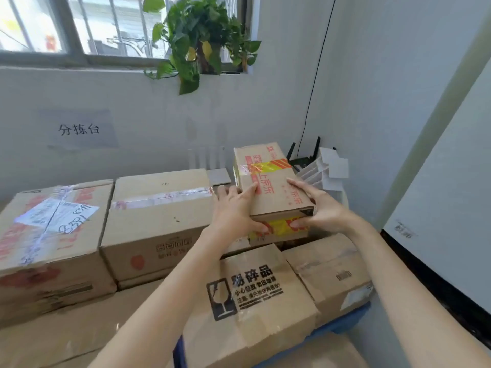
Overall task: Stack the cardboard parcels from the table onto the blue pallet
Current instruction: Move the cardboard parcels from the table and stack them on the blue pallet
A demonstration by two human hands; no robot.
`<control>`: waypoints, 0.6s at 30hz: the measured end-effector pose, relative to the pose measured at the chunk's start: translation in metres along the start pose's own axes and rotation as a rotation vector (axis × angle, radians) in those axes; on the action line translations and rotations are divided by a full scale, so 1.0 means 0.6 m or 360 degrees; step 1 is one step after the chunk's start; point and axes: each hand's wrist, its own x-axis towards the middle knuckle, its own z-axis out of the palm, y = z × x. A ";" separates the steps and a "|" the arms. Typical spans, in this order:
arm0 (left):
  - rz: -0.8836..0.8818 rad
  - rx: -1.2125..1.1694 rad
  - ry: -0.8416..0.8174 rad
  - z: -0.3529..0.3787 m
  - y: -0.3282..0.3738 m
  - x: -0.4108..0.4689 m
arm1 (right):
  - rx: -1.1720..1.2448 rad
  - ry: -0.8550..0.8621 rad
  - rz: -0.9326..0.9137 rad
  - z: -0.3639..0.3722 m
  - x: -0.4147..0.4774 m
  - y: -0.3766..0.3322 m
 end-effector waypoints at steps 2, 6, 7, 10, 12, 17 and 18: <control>-0.0081 0.0095 -0.0051 0.007 -0.016 0.014 | 0.0020 -0.0064 -0.0049 0.012 0.031 0.021; -0.0211 0.0271 -0.0101 0.021 -0.032 0.023 | 0.0193 -0.0180 -0.0108 0.050 0.078 0.052; -0.0234 0.0296 -0.0111 0.023 -0.034 0.025 | 0.0206 -0.0197 -0.0128 0.059 0.086 0.058; -0.0277 0.0353 -0.0119 0.033 -0.039 0.033 | 0.0266 -0.0229 -0.0156 0.074 0.106 0.078; -0.0289 0.0390 -0.0124 0.041 -0.039 0.035 | 0.0298 -0.0252 -0.0188 0.082 0.115 0.089; -0.0290 0.0513 -0.0075 0.058 -0.040 0.038 | 0.0304 -0.0271 -0.0229 0.097 0.130 0.105; -0.0292 0.0532 -0.0074 0.060 -0.041 0.039 | 0.0316 -0.0275 -0.0235 0.101 0.132 0.108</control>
